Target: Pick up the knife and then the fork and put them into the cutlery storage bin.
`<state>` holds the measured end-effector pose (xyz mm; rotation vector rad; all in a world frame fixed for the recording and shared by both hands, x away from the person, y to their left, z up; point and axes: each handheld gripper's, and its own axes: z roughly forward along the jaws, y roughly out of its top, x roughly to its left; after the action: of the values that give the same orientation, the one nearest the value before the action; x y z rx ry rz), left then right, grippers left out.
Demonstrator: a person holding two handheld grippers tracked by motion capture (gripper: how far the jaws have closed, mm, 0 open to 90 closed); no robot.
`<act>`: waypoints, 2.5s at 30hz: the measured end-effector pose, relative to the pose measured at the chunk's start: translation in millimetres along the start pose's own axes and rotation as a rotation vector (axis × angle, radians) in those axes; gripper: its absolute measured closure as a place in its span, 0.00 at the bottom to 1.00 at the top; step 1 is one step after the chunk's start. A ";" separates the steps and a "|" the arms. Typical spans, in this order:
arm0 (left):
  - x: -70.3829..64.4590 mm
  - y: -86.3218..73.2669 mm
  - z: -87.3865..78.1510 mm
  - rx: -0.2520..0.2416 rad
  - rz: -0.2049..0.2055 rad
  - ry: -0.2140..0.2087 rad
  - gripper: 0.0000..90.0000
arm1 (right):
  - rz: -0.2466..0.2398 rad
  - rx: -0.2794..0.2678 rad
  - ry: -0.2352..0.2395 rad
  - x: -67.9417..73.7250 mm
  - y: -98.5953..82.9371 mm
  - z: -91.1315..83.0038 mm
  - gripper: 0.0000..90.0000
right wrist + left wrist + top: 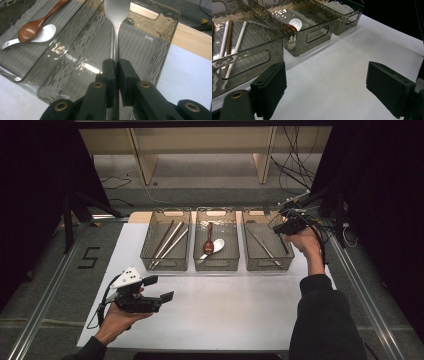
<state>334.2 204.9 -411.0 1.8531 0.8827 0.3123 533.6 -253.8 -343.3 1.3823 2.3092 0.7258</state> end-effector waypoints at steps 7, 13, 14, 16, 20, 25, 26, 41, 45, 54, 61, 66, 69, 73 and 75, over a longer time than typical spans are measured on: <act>-0.1 0.1 -0.5 -0.003 -0.001 0.000 0.18 | -0.001 0.001 -0.004 3.4 0.6 7.4 0.94; 0.0 0.3 -1.2 -0.007 0.001 0.000 0.18 | -0.004 0.006 -0.003 7.7 -0.2 14.2 0.94; -0.1 0.3 -1.1 -0.009 -0.001 0.000 0.18 | -0.002 0.008 -0.003 8.2 -0.6 15.5 0.94; 0.0 0.4 -1.2 -0.006 0.002 -0.002 0.18 | -0.006 0.015 0.000 8.6 -1.7 18.1 0.94; -0.1 0.4 -1.1 -0.007 0.001 -0.002 0.18 | -0.007 0.017 -0.009 9.7 -4.4 21.6 0.94; -0.4 0.3 -1.0 -0.008 0.002 -0.002 0.18 | -0.009 0.014 -0.034 9.0 -6.0 24.0 0.94; -0.4 0.3 -1.0 -0.007 0.002 -0.002 0.18 | -0.008 0.016 -0.036 8.6 -6.5 24.4 0.94; -0.5 0.4 -1.1 -0.008 0.001 -0.001 0.18 | 0.019 0.011 -0.045 8.0 -9.0 27.0 0.86; -0.3 0.5 -1.8 -0.007 0.003 -0.001 0.18 | 0.008 -0.002 -0.035 9.9 -9.3 23.1 0.80; -0.5 0.5 -1.9 -0.010 0.001 -0.002 0.17 | 0.000 -0.071 0.026 16.2 -21.7 10.3 0.70; -0.3 0.3 -1.5 -0.013 -0.003 -0.002 0.17 | -0.014 -0.133 0.037 32.2 -35.8 2.5 0.49; -0.2 0.3 -1.8 -0.014 -0.004 -0.003 0.17 | 0.011 -0.207 0.072 42.9 -46.9 -10.0 0.43; -0.1 0.0 -1.3 -0.012 -0.005 -0.003 0.17 | 0.009 -0.236 0.089 51.4 -55.7 -16.6 0.40; -0.4 0.1 -1.2 -0.009 -0.001 -0.004 0.17 | 0.006 -0.258 0.105 58.8 -64.8 -21.4 0.37; -0.5 0.1 -0.9 -0.009 -0.002 -0.004 0.17 | 0.012 -0.251 0.128 61.5 -67.0 -22.4 0.34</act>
<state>333.4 205.2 -410.5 1.8436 0.8790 0.3109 445.9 -231.1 -367.0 1.2702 2.2124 1.0950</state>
